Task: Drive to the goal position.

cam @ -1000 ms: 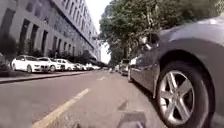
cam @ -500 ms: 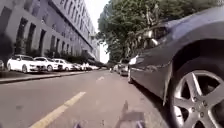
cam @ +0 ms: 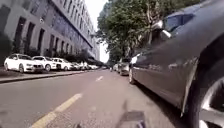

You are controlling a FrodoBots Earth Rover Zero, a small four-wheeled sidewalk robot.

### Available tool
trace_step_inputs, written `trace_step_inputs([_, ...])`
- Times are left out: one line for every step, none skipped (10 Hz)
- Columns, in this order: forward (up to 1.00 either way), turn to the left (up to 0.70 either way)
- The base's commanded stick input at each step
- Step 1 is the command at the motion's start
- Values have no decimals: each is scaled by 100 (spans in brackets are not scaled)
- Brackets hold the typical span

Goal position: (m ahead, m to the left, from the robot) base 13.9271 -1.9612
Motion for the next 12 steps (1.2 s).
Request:
trace_step_inputs([70,0])
trace_step_inputs([70,0])
trace_step_inputs([70,0])
trace_step_inputs([70,0])
trace_step_inputs([70,0])
trace_step_inputs([70,0])
trace_step_inputs([70,0])
trace_step_inputs([70,0])
trace_step_inputs([70,0])
trace_step_inputs([70,0])
trace_step_inputs([70,0])
trace_step_inputs([70,0])
